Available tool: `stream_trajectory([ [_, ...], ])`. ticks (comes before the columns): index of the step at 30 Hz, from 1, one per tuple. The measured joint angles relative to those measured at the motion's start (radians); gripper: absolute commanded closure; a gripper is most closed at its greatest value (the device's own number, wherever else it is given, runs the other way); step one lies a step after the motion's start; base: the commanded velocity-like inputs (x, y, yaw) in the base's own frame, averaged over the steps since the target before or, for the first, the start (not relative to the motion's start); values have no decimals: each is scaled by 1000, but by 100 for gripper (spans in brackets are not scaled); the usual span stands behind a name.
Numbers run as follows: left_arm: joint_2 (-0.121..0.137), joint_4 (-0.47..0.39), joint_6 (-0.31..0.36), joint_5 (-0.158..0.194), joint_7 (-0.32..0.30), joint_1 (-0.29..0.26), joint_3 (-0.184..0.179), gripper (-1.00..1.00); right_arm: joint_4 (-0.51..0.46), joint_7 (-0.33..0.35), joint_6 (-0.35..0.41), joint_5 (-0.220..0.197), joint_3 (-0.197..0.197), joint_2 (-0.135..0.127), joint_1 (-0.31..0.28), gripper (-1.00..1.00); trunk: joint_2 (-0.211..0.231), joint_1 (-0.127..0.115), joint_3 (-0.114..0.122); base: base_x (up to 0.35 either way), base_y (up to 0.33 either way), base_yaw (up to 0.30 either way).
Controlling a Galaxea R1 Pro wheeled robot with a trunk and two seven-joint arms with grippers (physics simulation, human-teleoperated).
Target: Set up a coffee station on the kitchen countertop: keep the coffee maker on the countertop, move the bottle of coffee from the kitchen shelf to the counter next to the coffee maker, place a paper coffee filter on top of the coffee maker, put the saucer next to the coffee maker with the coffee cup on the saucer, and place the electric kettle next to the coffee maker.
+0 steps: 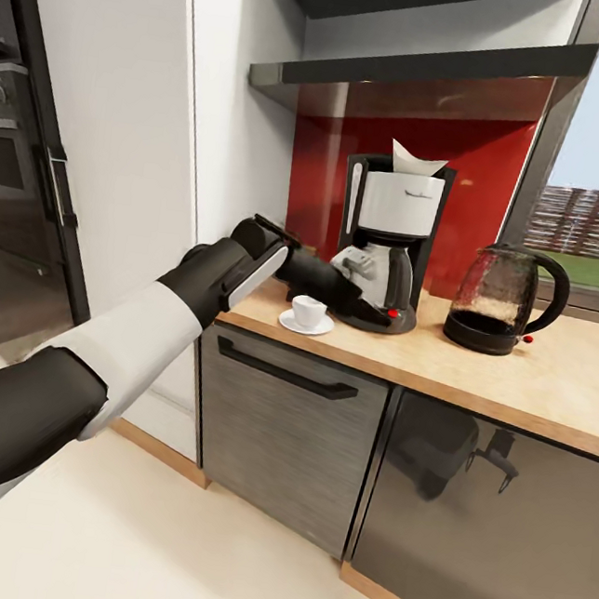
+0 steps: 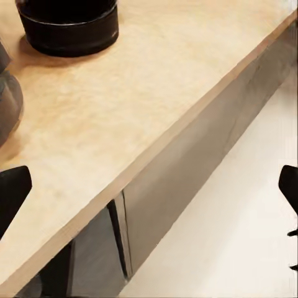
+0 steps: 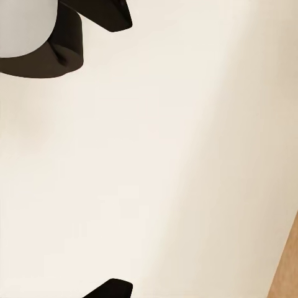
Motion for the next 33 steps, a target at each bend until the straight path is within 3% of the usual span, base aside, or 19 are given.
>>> stream_trajectory([
  [4, 2, -1, -56, 39, -47, 74, 0, -100, 0, 0, 0, 0, 1, 0, 0, -100, 0, 0, 0, 0, 0, 0],
  [8, 33, 1, -167, 88, -129, 180, -1, -100, 0, 0, 0, 0, 0, 0, 0, -100, 0, 0, 0, 0, 0, 0],
  [12, 98, 6, -328, 109, -293, 323, -1, -100, 0, 0, -1, 0, 0, 0, 0, -100, 0, 0, 0, 0, 0, 0],
  [14, 163, 7, -445, 118, -378, 493, -1, -100, -1, 0, -1, -1, 0, -1, 0, -100, 0, 0, 0, 0, 0, 0],
  [19, 199, 10, -549, 117, -413, 647, 1, -100, -2, 0, -1, -1, 0, -2, 0, -100, 0, 0, 0, 0, 0, 0],
  [22, 256, 10, -611, 118, -435, 778, 2, -100, -2, 0, -1, -1, 0, -2, 0, -100, 0, 0, 0, 0, 0, 0],
  [24, 277, 11, -630, 118, -438, 833, 2, -100, -1, 0, 0, -2, 0, -2, 0, -100, 0, 0, 0, 0, 0, 0],
  [25, 299, 43, -660, 119, -439, 894, 3, -100, -1, -1, 0, -2, -2, -2, 0, -100, 0, 0, 0, 0, 0, 0],
  [27, 312, 275, -785, 145, -442, 957, 4, -100, 0, -1, 1, -4, -3, -3, 0, -100, 0, 0, 0, 0, 0, 0],
  [28, 313, 388, -852, 175, -444, 970, 2, -100, -1, -1, 1, -5, -4, -3, 0, -100, 0, 0, 0, 0, 0, 0],
  [31, 312, 574, -964, 220, -454, 985, -2, -100, -1, -1, 1, -7, -7, -4, 0, -100, 0, 0, 0, 0, 0, 0],
  [33, 312, 625, -998, 232, -459, 996, 0, -100, -1, -1, 2, -7, -8, -4, 0, -100, 0, 0, 0, 0, 0, 0],
])
